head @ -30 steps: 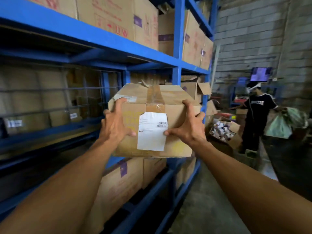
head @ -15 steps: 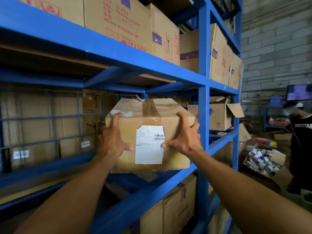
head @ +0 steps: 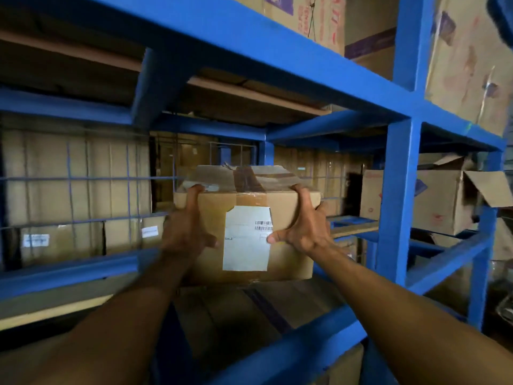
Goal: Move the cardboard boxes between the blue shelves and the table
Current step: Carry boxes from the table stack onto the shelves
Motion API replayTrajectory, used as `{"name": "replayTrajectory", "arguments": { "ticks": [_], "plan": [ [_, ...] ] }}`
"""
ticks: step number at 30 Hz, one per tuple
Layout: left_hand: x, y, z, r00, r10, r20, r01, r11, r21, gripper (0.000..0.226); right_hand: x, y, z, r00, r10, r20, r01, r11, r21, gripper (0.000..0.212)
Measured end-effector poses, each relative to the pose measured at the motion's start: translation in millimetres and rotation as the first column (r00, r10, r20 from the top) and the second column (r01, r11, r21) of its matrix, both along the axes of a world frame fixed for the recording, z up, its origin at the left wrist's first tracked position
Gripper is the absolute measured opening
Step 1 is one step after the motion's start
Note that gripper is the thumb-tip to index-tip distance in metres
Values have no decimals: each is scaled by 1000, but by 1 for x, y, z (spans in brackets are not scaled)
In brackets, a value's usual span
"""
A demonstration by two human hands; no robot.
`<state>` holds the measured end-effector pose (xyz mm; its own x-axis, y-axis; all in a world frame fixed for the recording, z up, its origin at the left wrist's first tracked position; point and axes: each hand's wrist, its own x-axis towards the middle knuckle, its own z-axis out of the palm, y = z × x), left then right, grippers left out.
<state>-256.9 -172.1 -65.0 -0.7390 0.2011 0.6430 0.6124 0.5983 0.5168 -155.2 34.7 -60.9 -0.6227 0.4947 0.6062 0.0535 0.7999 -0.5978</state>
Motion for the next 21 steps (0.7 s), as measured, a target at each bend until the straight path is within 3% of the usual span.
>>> {"name": "replayTrajectory", "arguments": {
  "ticks": [8,15,18,21],
  "plan": [
    [27,70,-18,980,187,67,-187,982,-10,111,-33,98,-12,966,246,77,-248,969,17,127],
    [35,108,-16,955,291,51,-284,952,-111,110,-49,143,-19,937,342,69,-346,937,57,121],
    [30,118,-13,879,451,-153,-476,830,-289,101,-61,150,-26,976,209,61,-218,945,243,119],
    [16,125,-19,795,402,-454,-582,717,-385,92,-72,161,-39,990,135,-31,-100,850,517,113]
  ]
}}
